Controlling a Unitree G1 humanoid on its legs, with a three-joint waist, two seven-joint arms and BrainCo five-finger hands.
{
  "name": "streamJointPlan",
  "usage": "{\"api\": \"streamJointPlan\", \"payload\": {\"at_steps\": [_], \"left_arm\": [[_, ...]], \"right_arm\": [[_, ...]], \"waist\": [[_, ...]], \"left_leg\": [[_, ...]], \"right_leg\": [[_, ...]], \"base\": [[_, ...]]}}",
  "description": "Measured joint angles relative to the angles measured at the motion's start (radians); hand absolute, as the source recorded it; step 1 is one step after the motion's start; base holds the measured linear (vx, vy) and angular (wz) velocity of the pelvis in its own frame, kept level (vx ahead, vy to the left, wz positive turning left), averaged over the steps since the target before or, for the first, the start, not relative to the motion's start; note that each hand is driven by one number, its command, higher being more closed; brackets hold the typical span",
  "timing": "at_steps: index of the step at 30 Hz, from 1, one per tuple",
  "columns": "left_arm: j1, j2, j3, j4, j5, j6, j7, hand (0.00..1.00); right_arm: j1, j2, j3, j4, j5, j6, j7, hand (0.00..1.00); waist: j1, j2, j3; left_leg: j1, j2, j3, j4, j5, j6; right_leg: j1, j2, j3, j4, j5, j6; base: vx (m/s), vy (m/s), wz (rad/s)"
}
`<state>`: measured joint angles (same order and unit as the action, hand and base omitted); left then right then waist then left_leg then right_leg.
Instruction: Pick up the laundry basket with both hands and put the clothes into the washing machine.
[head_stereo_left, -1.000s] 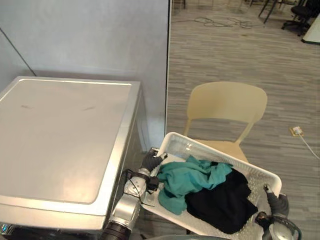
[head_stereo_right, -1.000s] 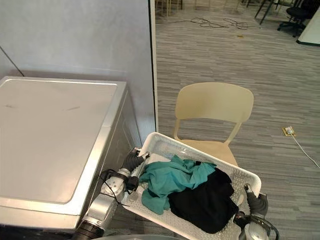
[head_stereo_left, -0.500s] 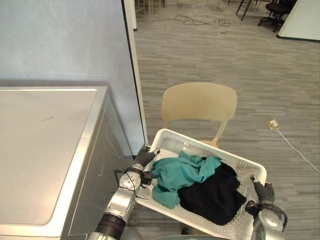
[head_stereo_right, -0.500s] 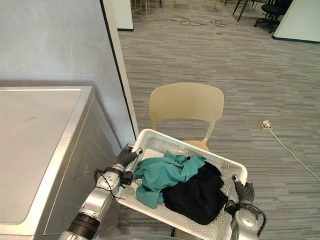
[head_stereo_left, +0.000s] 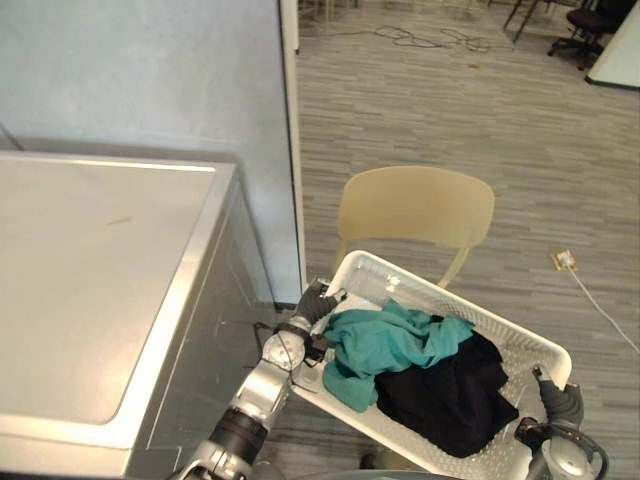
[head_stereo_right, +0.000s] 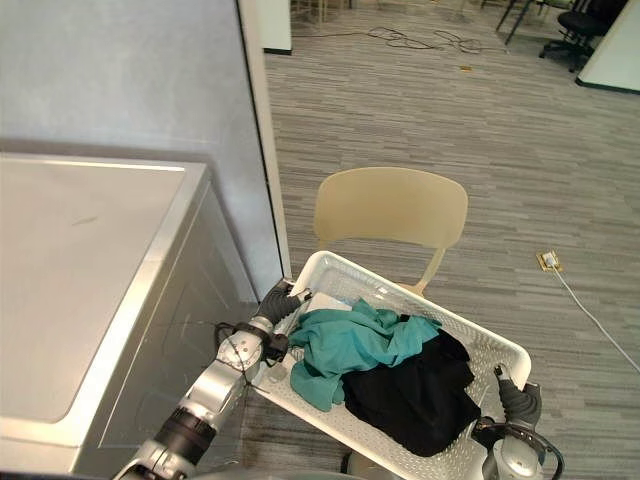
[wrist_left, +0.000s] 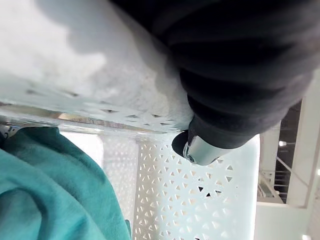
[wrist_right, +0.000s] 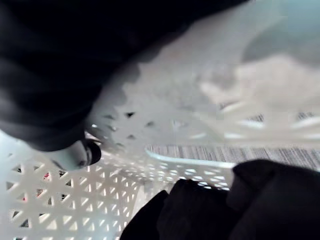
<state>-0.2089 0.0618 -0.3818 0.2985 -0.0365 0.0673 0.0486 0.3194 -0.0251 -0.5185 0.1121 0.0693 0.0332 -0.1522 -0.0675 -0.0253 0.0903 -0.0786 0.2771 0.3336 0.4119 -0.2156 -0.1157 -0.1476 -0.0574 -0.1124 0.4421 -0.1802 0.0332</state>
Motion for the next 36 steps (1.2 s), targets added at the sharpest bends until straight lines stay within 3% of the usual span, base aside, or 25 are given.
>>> {"api": "streamJointPlan", "payload": {"at_steps": [5, 7, 10, 12, 13, 18, 19, 23, 32, 36], "left_arm": [[-0.143, -0.023, -0.020, 0.116, 0.012, 0.003, -0.002, 1.00], [-0.253, -0.036, -0.019, 0.196, 0.021, 0.005, 0.002, 1.00], [-0.428, -0.066, -0.004, 0.286, 0.045, 0.003, 0.037, 1.00], [-0.566, -0.079, 0.025, 0.368, 0.037, 0.006, 0.055, 1.00], [-0.652, -0.091, 0.048, 0.406, 0.034, 0.009, 0.063, 1.00], [-0.805, -0.086, 0.179, 0.427, -0.014, 0.010, 0.063, 1.00], [-0.826, -0.065, 0.193, 0.427, -0.075, 0.011, 0.062, 1.00], [-0.884, -0.013, 0.219, 0.426, -0.197, 0.010, 0.062, 1.00], [-0.967, 0.004, 0.335, 0.460, -0.196, 0.012, 0.069, 1.00], [-1.092, 0.083, 0.398, 0.536, -0.196, 0.016, 0.070, 1.00]], "right_arm": [[0.008, 0.020, -0.017, -0.025, 0.021, -0.002, -0.025, 1.00], [-0.025, 0.016, -0.017, -0.025, 0.045, -0.003, -0.041, 1.00], [-0.126, -0.011, -0.021, -0.024, 0.089, -0.003, -0.077, 1.00], [-0.198, -0.050, -0.018, -0.025, 0.117, -0.003, -0.108, 1.00], [-0.246, -0.077, -0.018, -0.025, 0.131, -0.003, -0.125, 1.00], [-0.425, -0.156, 0.017, -0.023, 0.158, -0.025, -0.182, 1.00], [-0.470, -0.186, 0.035, -0.015, 0.156, -0.024, -0.182, 1.00], [-0.654, -0.285, 0.068, 0.106, 0.153, -0.019, -0.172, 1.00], [-0.984, -0.447, 0.134, 0.405, 0.166, -0.005, -0.093, 1.00], [-1.232, -0.493, 0.230, 0.587, 0.209, -0.006, -0.061, 1.00]], "waist": [[0.017, -0.022, 0.021], [0.029, -0.030, 0.070], [0.030, -0.020, 0.179], [0.029, -0.020, 0.223], [0.026, -0.023, 0.275], [0.023, -0.022, 0.334], [0.025, -0.022, 0.351], [0.028, -0.022, 0.379], [0.027, -0.005, 0.408], [0.020, -0.001, 0.426]], "left_leg": [[-0.074, 0.018, 0.018, 0.067, -0.032, 0.018], [-0.125, 0.024, 0.028, 0.118, -0.041, 0.033], [-0.229, 0.050, 0.059, 0.197, -0.075, 0.065], [-0.326, 0.067, 0.088, 0.242, -0.084, 0.081], [-0.352, 0.068, 0.097, 0.258, -0.087, 0.089], [-0.479, 0.095, 0.138, 0.287, -0.080, 0.119], [-0.499, 0.108, 0.142, 0.299, -0.076, 0.119], [-0.556, 0.124, 0.155, 0.306, -0.057, 0.129], [-0.576, 0.113, 0.162, 0.295, -0.053, 0.128], [-0.623, 0.119, 0.164, 0.304, -0.045, 0.130]], "right_leg": [[-0.032, -0.014, 0.010, -0.034, 0.033, 0.051], [-0.046, -0.015, 0.021, -0.081, 0.047, 0.056], [-0.133, -0.007, 0.056, -0.096, 0.086, 0.066], [-0.236, 0.005, 0.090, -0.100, 0.135, 0.071], [-0.262, 0.003, 0.101, -0.107, 0.161, 0.076], [-0.378, 0.008, 0.118, -0.185, 0.259, 0.067], [-0.399, 0.018, 0.124, -0.187, 0.273, 0.067], [-0.470, 0.028, 0.127, -0.170, 0.282, 0.064], [-0.528, 0.021, 0.116, -0.109, 0.258, 0.058], [-0.579, 0.020, 0.117, -0.097, 0.258, 0.057]], "base": [[-0.10, 0.068, 0.00], [-0.20, 0.090, -0.28], [-0.32, 0.125, -0.40], [-0.33, 0.117, -0.51], [-0.30, 0.098, -0.44], [-0.21, 0.053, -0.37], [-0.07, -0.001, -0.28], [0.00, -0.048, -0.11], [0.03, -0.032, 0.00], [-0.02, -0.034, -0.02]]}}
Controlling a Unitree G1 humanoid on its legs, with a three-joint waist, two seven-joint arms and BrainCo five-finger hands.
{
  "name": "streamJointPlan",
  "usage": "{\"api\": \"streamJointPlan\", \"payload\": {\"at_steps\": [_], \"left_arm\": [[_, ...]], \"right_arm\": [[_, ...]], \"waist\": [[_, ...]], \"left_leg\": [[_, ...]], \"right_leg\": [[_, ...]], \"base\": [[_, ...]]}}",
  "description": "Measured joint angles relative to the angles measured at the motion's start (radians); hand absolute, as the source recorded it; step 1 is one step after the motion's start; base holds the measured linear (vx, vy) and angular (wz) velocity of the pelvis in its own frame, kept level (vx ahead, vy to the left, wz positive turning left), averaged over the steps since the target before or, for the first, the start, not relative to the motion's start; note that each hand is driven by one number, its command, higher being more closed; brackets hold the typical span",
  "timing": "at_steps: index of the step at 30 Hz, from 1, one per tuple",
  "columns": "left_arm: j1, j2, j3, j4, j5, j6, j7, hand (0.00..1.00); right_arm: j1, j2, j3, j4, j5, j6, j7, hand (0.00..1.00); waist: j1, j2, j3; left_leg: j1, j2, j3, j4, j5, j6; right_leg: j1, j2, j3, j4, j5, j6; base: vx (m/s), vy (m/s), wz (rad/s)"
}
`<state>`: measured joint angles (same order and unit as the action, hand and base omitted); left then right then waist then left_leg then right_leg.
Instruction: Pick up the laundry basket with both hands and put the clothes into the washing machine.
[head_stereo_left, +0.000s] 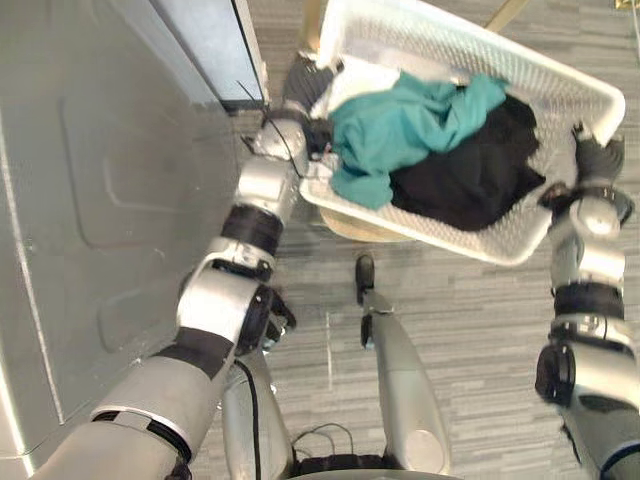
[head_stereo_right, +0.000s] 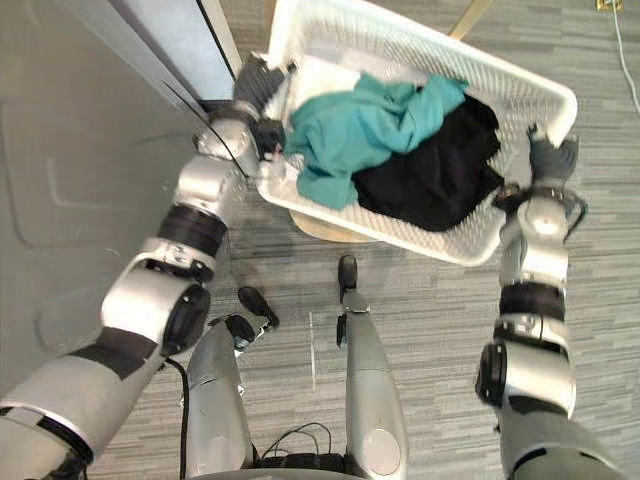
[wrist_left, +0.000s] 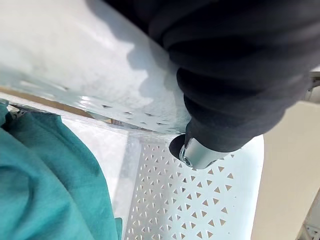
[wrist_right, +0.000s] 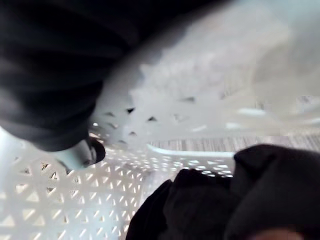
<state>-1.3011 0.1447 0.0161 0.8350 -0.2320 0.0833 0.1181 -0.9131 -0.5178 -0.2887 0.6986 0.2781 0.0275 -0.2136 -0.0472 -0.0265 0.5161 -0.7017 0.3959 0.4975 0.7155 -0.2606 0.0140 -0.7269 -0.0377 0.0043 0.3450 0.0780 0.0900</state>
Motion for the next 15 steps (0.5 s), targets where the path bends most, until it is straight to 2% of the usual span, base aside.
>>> {"api": "streamJointPlan", "payload": {"at_steps": [4, 6, 7, 8, 9, 15], "left_arm": [[-0.013, 0.020, 0.032, 0.001, 0.022, 0.013, -0.002, 1.00], [-0.023, 0.021, 0.043, 0.007, 0.030, 0.017, -0.004, 1.00], [-0.037, 0.020, 0.060, 0.024, 0.029, 0.016, -0.008, 1.00], [-0.046, 0.020, 0.067, 0.034, 0.028, 0.016, -0.009, 1.00], [-0.061, 0.021, 0.081, 0.049, 0.015, 0.017, -0.009, 0.00], [-0.099, 0.029, 0.149, 0.103, -0.097, 0.008, -0.010, 0.00]], "right_arm": [[-0.089, -0.012, 0.061, 0.103, 0.027, -0.001, 0.000, 1.00], [-0.146, -0.035, 0.097, 0.161, 0.029, 0.002, 0.001, 1.00], [-0.172, -0.044, 0.116, 0.179, 0.029, 0.003, 0.003, 0.00], [-0.188, -0.051, 0.127, 0.190, 0.029, 0.005, 0.003, 0.00], [-0.228, -0.060, 0.141, 0.223, 0.029, 0.011, 0.001, 0.00], [-0.373, -0.077, 0.208, 0.358, 0.039, 0.041, -0.004, 0.00]], "waist": [[0.005, 0.000, 0.000], [0.001, 0.000, 0.000], [-0.001, 0.000, 0.000], [-0.003, 0.000, 0.000], [-0.005, 0.000, 0.000], [-0.015, 0.002, 0.000]], "left_leg": [[-0.007, -0.002, 0.001, -0.009, 0.005, -0.001], [-0.007, -0.019, 0.001, -0.031, 0.015, 0.000], [-0.009, -0.031, 0.001, -0.046, 0.024, 0.001], [-0.010, -0.036, 0.002, -0.052, 0.028, 0.003], [-0.017, -0.042, 0.001, -0.061, 0.035, 0.003], [-0.030, -0.051, 0.000, -0.096, 0.057, -0.005]], "right_leg": [[-0.010, 0.000, -0.002, 0.001, 0.000, 0.000], [-0.016, -0.011, -0.004, 0.001, 0.000, 0.000], [-0.021, -0.019, -0.006, 0.001, 0.000, 0.000], [-0.025, -0.020, -0.006, 0.001, 0.000, 0.000], [-0.032, -0.027, -0.008, -0.002, 0.000, 0.000], [-0.035, -0.033, -0.024, -0.038, 0.013, -0.015]], "base": [[0.01, -0.004, 0.02], [0.02, -0.004, 0.16], [0.01, 0.005, 0.16], [0.00, 0.003, 0.16], [-0.01, -0.006, 0.11], [-0.03, -0.013, 0.07]]}}
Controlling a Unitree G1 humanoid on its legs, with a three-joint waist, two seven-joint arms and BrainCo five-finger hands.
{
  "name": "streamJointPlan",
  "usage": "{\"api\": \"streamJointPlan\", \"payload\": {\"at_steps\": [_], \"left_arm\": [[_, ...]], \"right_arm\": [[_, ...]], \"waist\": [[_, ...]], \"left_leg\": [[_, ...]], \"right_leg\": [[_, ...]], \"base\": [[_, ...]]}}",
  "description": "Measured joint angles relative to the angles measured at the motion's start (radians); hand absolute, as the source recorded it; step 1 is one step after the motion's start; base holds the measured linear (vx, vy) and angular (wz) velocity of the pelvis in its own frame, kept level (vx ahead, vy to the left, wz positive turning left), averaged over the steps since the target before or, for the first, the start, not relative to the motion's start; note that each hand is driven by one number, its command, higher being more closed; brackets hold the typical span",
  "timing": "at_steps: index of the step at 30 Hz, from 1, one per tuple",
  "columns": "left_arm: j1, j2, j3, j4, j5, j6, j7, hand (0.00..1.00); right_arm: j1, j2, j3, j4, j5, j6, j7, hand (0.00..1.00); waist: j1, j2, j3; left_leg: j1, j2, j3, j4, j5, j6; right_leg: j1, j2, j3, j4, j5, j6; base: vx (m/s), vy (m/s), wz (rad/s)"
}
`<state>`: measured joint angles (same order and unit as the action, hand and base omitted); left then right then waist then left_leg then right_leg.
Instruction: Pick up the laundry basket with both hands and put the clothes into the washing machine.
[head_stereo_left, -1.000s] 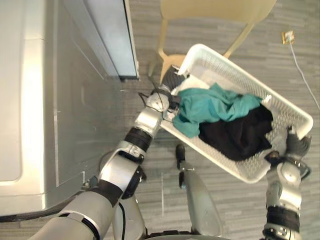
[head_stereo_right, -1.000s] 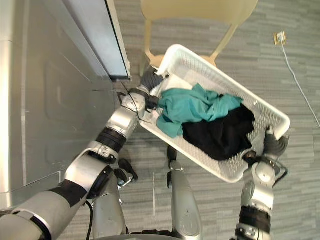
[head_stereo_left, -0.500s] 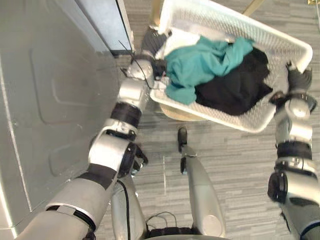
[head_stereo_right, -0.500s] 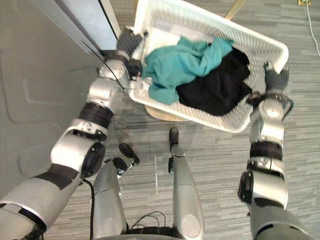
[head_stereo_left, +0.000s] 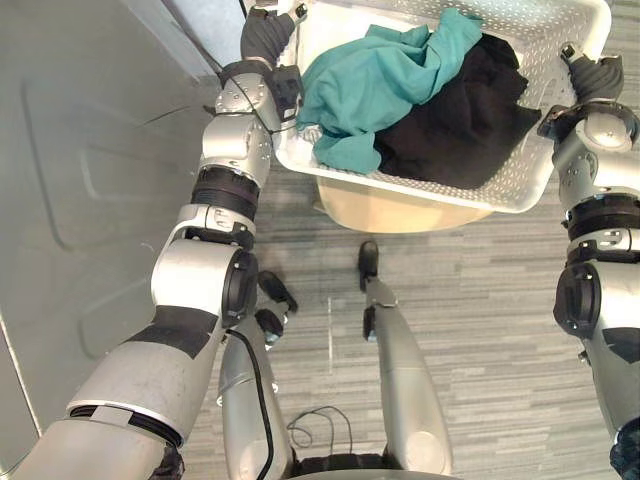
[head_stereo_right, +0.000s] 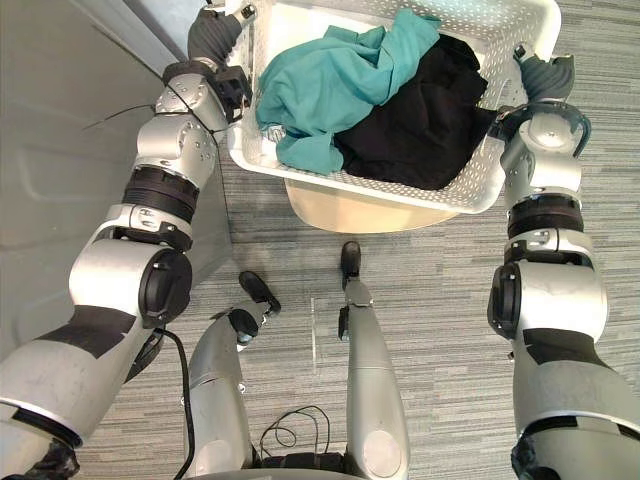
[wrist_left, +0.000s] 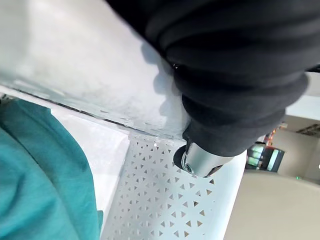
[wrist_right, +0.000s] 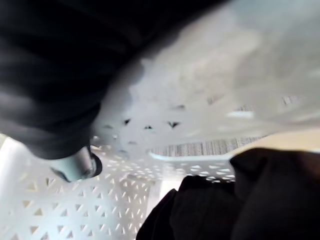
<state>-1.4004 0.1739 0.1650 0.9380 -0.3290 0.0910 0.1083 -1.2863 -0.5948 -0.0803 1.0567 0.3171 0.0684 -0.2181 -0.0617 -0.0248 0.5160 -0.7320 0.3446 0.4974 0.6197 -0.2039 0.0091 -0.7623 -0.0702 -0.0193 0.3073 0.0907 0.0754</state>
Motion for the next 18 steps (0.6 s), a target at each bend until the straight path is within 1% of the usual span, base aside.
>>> {"api": "streamJointPlan", "payload": {"at_steps": [3, 4, 5, 6, 10, 13, 15, 16, 18], "left_arm": [[-0.001, 0.016, 0.018, 0.044, -0.039, 0.000, 0.005, 0.00], [0.002, 0.016, 0.036, 0.060, -0.056, 0.009, 0.007, 0.00], [0.006, 0.009, 0.034, 0.061, -0.060, 0.007, -0.001, 0.00], [0.006, 0.007, 0.036, 0.063, -0.060, 0.006, 0.010, 0.00], [0.012, 0.007, 0.028, 0.074, -0.057, 0.009, 0.013, 0.00], [0.012, 0.008, -0.033, 0.071, -0.047, 0.006, 0.012, 0.00], [0.012, 0.009, -0.071, 0.070, -0.031, 0.002, 0.013, 0.00], [0.013, 0.006, -0.090, 0.070, -0.024, 0.002, 0.013, 0.00], [0.013, 0.007, -0.104, 0.070, -0.023, 0.002, 0.016, 0.00]], "right_arm": [[-0.049, -0.002, 0.033, 0.045, 0.017, 0.010, -0.003, 0.00], [-0.064, -0.004, 0.063, 0.066, 0.018, 0.021, -0.002, 0.00], [-0.065, -0.002, 0.097, 0.071, 0.024, 0.026, 0.005, 0.00], [-0.072, 0.004, 0.132, 0.078, 0.021, 0.028, 0.005, 0.00], [-0.089, -0.001, 0.168, 0.105, 0.019, 0.046, 0.026, 0.00], [-0.090, -0.019, 0.176, 0.105, -0.006, 0.055, 0.039, 0.00], [-0.090, -0.033, 0.176, 0.106, -0.007, 0.061, 0.051, 0.00], [-0.090, -0.041, 0.176, 0.108, -0.007, 0.061, 0.051, 0.00], [-0.089, -0.043, 0.176, 0.109, -0.006, 0.061, 0.051, 0.00]], "waist": [[-0.005, 0.003, -0.001], [-0.006, 0.003, -0.001], [-0.006, 0.003, -0.001], [-0.008, 0.004, -0.001], [-0.007, 0.016, -0.002], [-0.007, 0.018, -0.002], [-0.006, 0.029, -0.004], [-0.006, 0.040, -0.003], [-0.006, 0.045, -0.003]], "left_leg": [[0.001, -0.003, 0.001, -0.005, 0.003, -0.004], [0.003, -0.007, 0.001, -0.013, 0.011, -0.004], [0.008, -0.011, 0.001, -0.021, 0.015, -0.004], [0.017, -0.012, 0.002, -0.027, 0.015, -0.005], [0.037, -0.017, 0.002, -0.036, 0.015, -0.005], [0.039, -0.033, 0.003, -0.056, 0.028, -0.005], [0.039, -0.036, 0.000, -0.057, 0.028, -0.005], [0.039, -0.038, -0.003, -0.057, 0.028, -0.005], [0.042, -0.038, -0.004, -0.057, 0.028, -0.005]], "right_leg": [[0.001, -0.001, -0.004, -0.010, 0.003, -0.003], [0.004, -0.003, -0.007, -0.018, 0.008, -0.005], [0.010, -0.004, -0.008, -0.023, 0.010, -0.006], [0.019, -0.004, -0.009, -0.030, 0.010, -0.006], [0.044, -0.007, -0.011, -0.044, 0.011, -0.007], [0.044, -0.017, -0.013, -0.053, 0.017, -0.006], [0.047, -0.021, -0.019, -0.054, 0.018, -0.006], [0.054, -0.023, -0.028, -0.059, 0.018, -0.005], [0.061, -0.024, -0.031, -0.067, 0.021, -0.005]], "base": [[0.00, -0.001, 0.01], [0.01, -0.007, 0.06], [0.01, -0.009, 0.06], [0.00, 0.000, 0.00], [0.00, -0.001, 0.01], [-0.04, -0.021, 0.08], [-0.05, -0.020, 0.10], [-0.06, -0.021, 0.08], [-0.06, -0.026, 0.03]]}}
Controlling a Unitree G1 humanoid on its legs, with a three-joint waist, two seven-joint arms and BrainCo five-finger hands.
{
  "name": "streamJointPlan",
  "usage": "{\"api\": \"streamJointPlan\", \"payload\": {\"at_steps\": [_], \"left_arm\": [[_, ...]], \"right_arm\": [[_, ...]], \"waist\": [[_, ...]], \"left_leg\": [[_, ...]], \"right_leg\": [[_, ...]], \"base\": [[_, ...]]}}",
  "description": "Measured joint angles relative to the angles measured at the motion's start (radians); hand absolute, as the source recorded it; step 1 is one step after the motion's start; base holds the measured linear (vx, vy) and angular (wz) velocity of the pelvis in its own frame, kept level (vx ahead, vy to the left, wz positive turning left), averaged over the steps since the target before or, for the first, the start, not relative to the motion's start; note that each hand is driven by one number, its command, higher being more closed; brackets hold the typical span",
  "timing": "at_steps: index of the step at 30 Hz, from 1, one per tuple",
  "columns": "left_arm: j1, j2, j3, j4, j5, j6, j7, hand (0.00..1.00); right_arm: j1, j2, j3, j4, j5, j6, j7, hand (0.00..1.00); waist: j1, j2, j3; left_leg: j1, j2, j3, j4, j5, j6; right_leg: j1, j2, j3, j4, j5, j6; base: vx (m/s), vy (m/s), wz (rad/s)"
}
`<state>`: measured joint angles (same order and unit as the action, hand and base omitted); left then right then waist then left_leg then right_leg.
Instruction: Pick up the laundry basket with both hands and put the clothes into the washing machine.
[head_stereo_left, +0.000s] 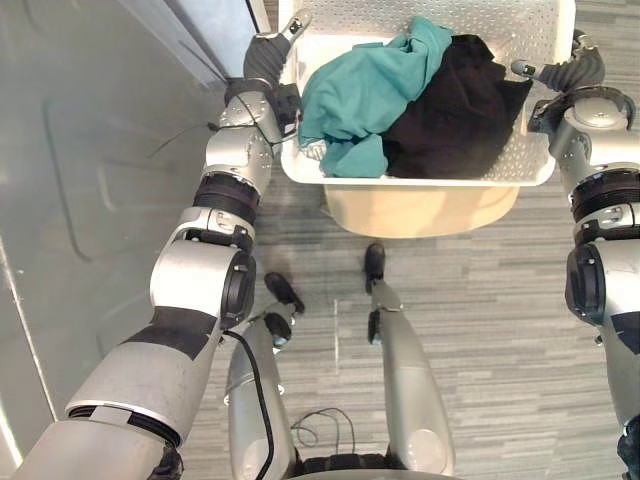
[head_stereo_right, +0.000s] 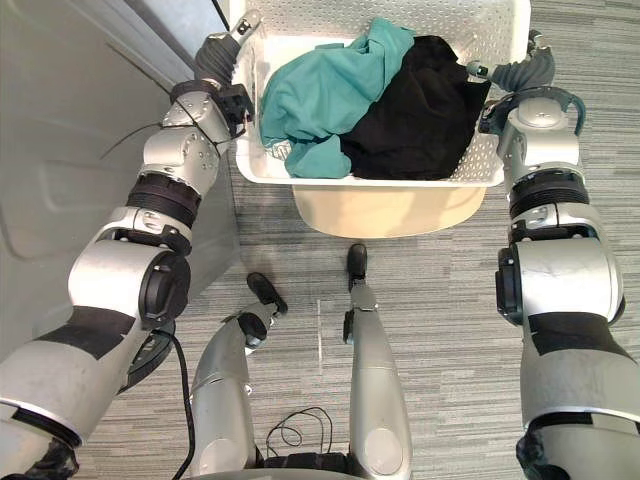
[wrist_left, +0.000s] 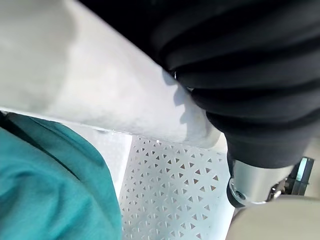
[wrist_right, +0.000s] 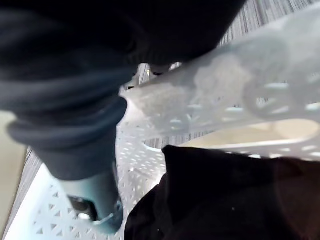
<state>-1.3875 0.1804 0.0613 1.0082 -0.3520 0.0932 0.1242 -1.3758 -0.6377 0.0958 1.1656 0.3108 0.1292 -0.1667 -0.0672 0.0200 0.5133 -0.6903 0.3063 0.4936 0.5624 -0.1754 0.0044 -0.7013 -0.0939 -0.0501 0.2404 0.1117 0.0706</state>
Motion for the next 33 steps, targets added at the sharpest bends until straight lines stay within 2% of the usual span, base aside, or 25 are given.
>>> {"api": "streamJointPlan", "payload": {"at_steps": [4, 7, 10, 11, 13, 16, 20, 23, 25, 27, 29, 31, 33], "left_arm": [[0.009, 0.000, -0.040, -0.046, 0.000, -0.001, 0.013, 0.00], [0.009, -0.008, -0.103, -0.101, 0.022, 0.000, 0.013, 0.00], [0.012, -0.023, -0.190, -0.199, 0.107, 0.010, 0.022, 0.00], [0.013, -0.043, -0.221, -0.266, 0.175, 0.002, 0.036, 0.00], [0.014, -0.076, -0.229, -0.335, 0.262, -0.025, 0.054, 0.00], [0.021, -0.088, -0.226, -0.339, 0.326, -0.044, 0.060, 0.00], [0.105, -0.104, -0.203, -0.339, 0.311, -0.055, 0.072, 0.00], [0.167, -0.141, -0.192, -0.339, 0.270, -0.061, 0.050, 0.00], [0.216, -0.179, -0.191, -0.340, 0.245, -0.062, 0.048, 0.00], [0.253, -0.201, -0.220, -0.341, 0.235, -0.062, 0.026, 0.00], [0.301, -0.208, -0.254, -0.352, 0.235, -0.061, 0.008, 0.00], [0.350, -0.205, -0.299, -0.422, 0.237, -0.061, 0.008, 0.00], [0.412, -0.181, -0.386, -0.523, 0.237, -0.090, 0.008, 0.00]], "right_arm": [[0.002, -0.010, 0.000, 0.009, 0.003, 0.000, 0.008, 0.00], [0.021, -0.042, -0.003, 0.010, 0.004, 0.000, 0.020, 0.00], [0.100, -0.061, -0.061, -0.015, 0.025, -0.008, 0.033, 0.00], [0.155, -0.061, -0.101, -0.037, 0.062, -0.023, 0.036, 0.00], [0.209, -0.059, -0.125, -0.054, 0.107, -0.036, 0.036, 0.00], [0.238, -0.055, -0.150, -0.081, 0.174, -0.041, 0.037, 0.00], [0.304, -0.046, -0.191, -0.198, 0.194, -0.051, 0.047, 0.00], [0.348, -0.040, -0.263, -0.333, 0.191, -0.087, 0.070, 0.00], [0.423, -0.036, -0.310, -0.407, 0.189, -0.104, 0.083, 0.00], [0.520, -0.031, -0.374, -0.467, 0.184, -0.104, 0.085, 0.00], [0.651, -0.010, -0.449, -0.526, 0.157, -0.101, 0.085, 0.00], [0.776, 0.006, -0.501, -0.587, 0.149, -0.101, 0.085, 0.00], [0.933, 0.028, -0.540, -0.681, 0.124, -0.101, 0.085, 0.00]], "waist": [[0.000, 0.001, 0.000], [0.002, 0.019, -0.001], [0.009, 0.030, -0.002], [0.011, 0.030, -0.002], [0.014, 0.030, -0.002], [0.014, 0.040, -0.008], [0.014, 0.041, -0.008], [0.017, 0.045, -0.012], [0.026, 0.048, -0.049], [0.031, 0.050, -0.059], [0.034, 0.049, -0.111], [0.033, 0.049, -0.136], [0.037, 0.047, -0.163]], "left_leg": [[0.001, -0.002, 0.000, -0.001, 0.002, 0.004], [0.009, -0.009, -0.004, 0.001, 0.003, 0.004], [0.051, -0.012, 0.001, 0.004, 0.003, 0.005], [0.070, -0.012, 0.001, 0.005, 0.003, 0.005], [0.101, -0.011, 0.004, 0.011, 0.002, 0.005], [0.124, 0.003, 0.006, 0.042, -0.001, 0.007], [0.214, 0.030, 0.015, 0.049, -0.036, -0.004], [0.292, 0.032, 0.026, 0.046, -0.064, -0.006], [0.315, 0.029, 0.030, 0.047, -0.080, -0.013], [0.359, 0.025, 0.030, 0.042, -0.083, -0.015], [0.373, 0.020, 0.032, 0.032, -0.083, -0.016], [0.393, 0.012, 0.030, 0.021, -0.082, -0.014], [0.427, 0.001, 0.029, 0.005, -0.081, -0.015]], "right_leg": [[0.001, -0.002, -0.001, 0.000, 0.000, 0.000], [0.016, -0.011, -0.008, -0.001, 0.000, 0.000], [0.060, -0.013, -0.008, -0.003, 0.000, 0.000], [0.080, -0.013, -0.013, -0.003, 0.000, 0.000], [0.110, -0.011, -0.012, -0.003, 0.000, 0.000], [0.137, -0.004, -0.002, -0.001, 0.000, 0.000], [0.210, 0.025, 0.010, 0.003, -0.005, -0.001], [0.261, 0.026, 0.015, 0.052, -0.047, 0.000], [0.269, 0.019, 0.018, 0.081, -0.070, 0.001], [0.309, 0.015, 0.017, 0.090, -0.085, 0.004], [0.320, 0.010, 0.013, 0.091, -0.090, 0.004], [0.342, 0.003, 0.003, 0.094, -0.101, 0.009], [0.367, -0.008, -0.003, 0.105, -0.118, 0.011]], "base": [[-0.06, -0.035, 0.01], [-0.05, -0.023, 0.06], [-0.01, -0.004, 0.00], [0.00, 0.000, 0.00], [-0.02, -0.045, -0.08], [-0.05, -0.068, -0.22], [-0.06, -0.064, -0.22], [-0.06, -0.045, -0.05], [-0.06, -0.025, 0.01], [0.01, -0.001, 0.02], [0.03, 0.001, 0.05], [0.07, 0.003, 0.14], [0.09, 0.004, 0.12]]}}
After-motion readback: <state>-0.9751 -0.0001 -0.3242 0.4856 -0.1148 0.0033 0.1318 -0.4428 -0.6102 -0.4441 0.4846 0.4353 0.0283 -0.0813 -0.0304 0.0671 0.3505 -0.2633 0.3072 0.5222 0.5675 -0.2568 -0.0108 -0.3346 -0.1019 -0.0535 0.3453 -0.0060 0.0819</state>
